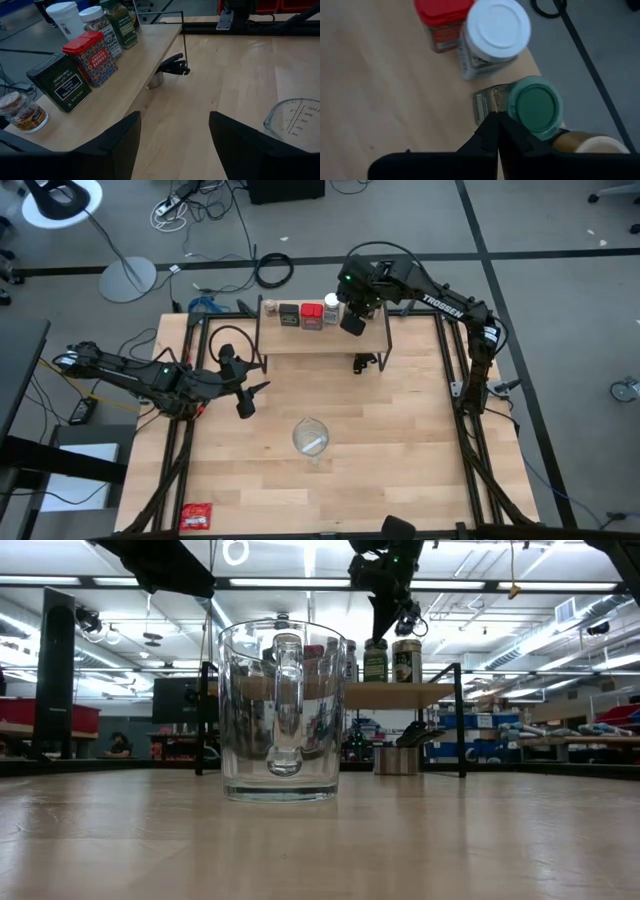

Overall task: Shelf spices
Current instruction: Adjust the green seasoning bottle on the shelf

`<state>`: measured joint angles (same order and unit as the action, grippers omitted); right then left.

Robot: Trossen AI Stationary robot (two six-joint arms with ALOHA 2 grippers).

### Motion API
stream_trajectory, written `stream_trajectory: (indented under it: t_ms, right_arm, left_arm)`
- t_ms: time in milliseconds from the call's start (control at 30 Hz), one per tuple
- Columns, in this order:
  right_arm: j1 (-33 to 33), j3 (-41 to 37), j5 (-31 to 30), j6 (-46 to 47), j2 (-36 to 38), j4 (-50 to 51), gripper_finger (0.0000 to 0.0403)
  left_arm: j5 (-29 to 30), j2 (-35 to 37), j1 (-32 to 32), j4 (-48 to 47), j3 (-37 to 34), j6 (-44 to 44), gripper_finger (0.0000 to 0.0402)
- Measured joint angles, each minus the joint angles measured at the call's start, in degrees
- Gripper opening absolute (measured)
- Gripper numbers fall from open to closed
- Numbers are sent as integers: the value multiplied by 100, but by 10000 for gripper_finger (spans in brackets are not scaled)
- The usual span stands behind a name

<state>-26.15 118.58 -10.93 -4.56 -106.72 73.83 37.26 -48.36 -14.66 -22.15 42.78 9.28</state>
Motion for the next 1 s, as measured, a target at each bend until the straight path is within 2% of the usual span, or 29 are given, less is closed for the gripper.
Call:
stream_trajectory:
  t_ms: [900, 1000]
  right_arm:
    - [142, 0, 16, 73, -7, 386, 0]
    - [142, 0, -213, 97, -7, 382, 0]
  left_arm:
    - [2, 0, 0, -4, 0, -2, 241]
    - [0, 0, 0, -3, 0, -2, 241]
